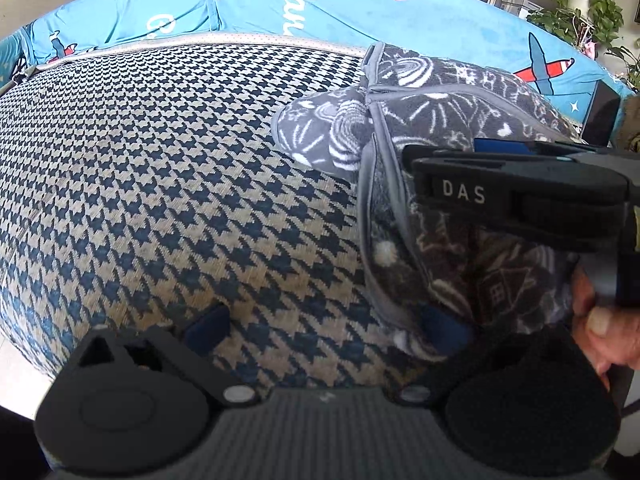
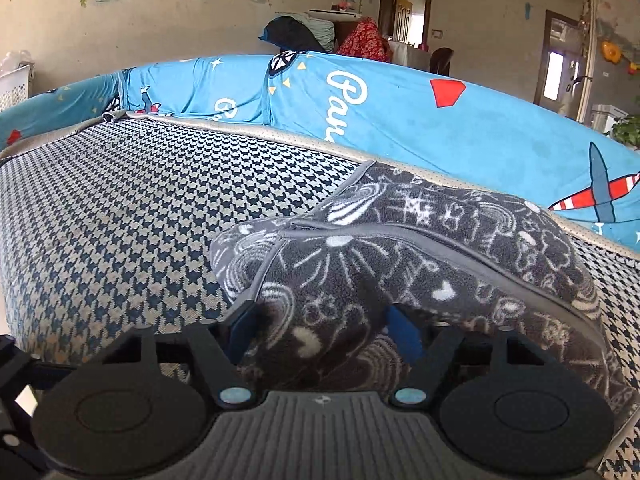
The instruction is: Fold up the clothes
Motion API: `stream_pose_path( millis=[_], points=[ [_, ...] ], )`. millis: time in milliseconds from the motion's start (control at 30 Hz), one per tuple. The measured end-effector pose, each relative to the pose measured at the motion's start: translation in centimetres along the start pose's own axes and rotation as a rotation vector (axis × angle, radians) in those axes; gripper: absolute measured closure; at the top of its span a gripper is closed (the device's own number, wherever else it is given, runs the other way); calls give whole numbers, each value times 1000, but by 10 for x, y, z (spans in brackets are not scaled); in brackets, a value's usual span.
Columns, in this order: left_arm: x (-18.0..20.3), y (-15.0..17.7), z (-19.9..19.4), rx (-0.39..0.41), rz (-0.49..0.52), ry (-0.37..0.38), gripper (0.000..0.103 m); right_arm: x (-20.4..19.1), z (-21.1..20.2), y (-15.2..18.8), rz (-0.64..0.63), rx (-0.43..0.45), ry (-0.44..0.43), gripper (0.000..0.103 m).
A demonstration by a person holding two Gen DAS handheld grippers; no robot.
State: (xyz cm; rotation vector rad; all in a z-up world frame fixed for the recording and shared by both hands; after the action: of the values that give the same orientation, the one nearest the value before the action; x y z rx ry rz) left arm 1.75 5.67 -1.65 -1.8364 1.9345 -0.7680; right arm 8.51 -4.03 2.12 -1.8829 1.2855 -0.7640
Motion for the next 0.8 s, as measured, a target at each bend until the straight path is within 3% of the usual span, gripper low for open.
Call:
stream_pose_path(
  millis=[67,167,600,800],
  points=[
    [-1,0,-2,1,-5,5,0,7,-4,-1,43,10,-14,70],
    [-4,-3,-9,15,-16,-1,0,13,-15,-4,86,24,-45,89],
    [-19,-18,-54,119,-86,59,0,63,-122,0,323,157,-231,91],
    [-11,-26,-62,138,-88,66,0,54,-160,31,248,127,-251,91]
  ],
)
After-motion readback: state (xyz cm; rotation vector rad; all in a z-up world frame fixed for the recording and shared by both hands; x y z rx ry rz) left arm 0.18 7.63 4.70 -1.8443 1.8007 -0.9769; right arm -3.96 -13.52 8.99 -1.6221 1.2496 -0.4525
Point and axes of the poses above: each gripper's, at about its wrist camera, not at the fingertips, and z roughly the way its jaws point, x to its right, y to its underside, the point moved 7 cm from there along z, roughly the way its jaws point, and after that the axes turned 2 degrees about z, right-handed, at the moved point
